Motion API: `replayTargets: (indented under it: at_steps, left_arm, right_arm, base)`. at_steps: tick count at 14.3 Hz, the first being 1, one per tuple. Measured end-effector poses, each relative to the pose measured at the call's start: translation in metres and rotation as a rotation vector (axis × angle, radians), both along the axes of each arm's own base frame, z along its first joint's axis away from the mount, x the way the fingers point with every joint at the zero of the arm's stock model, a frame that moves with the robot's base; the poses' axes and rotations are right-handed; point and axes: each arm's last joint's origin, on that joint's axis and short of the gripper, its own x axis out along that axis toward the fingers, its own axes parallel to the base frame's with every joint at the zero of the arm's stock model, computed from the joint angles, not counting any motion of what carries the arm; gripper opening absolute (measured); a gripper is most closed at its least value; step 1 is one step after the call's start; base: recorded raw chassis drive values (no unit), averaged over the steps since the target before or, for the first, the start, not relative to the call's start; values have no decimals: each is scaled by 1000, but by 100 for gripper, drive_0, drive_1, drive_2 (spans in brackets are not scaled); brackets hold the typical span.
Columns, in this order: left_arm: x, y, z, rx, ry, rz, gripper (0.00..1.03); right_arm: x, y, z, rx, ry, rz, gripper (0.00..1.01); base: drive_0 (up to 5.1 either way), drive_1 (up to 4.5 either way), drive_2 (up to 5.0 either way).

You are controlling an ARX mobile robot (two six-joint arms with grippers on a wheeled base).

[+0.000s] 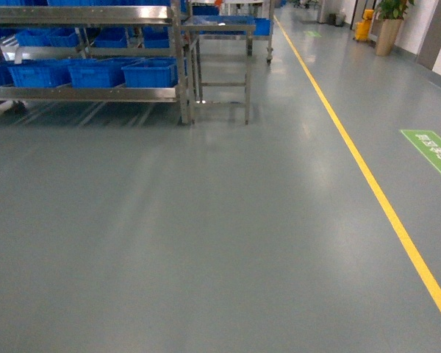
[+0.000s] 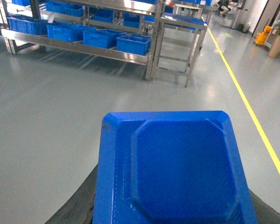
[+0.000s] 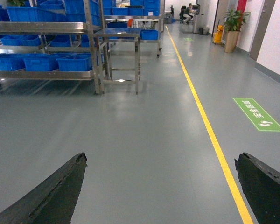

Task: Pick blue part to blue bin on bottom shelf

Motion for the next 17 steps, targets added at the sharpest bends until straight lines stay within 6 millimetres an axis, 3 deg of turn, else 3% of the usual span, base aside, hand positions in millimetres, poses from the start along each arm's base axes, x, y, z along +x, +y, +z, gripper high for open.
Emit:
replayTargets:
  at_steps: [16, 17]
  left_arm:
    - [0, 0, 0, 1, 1, 0, 43]
    - [0, 0, 0, 1, 3, 2, 43]
  right_arm:
    - [0, 0, 0, 0, 0, 0, 98]
    - [0, 0, 0, 0, -1, 0, 98]
  base:
    - [-165, -165, -165]
    - [13, 423, -398]
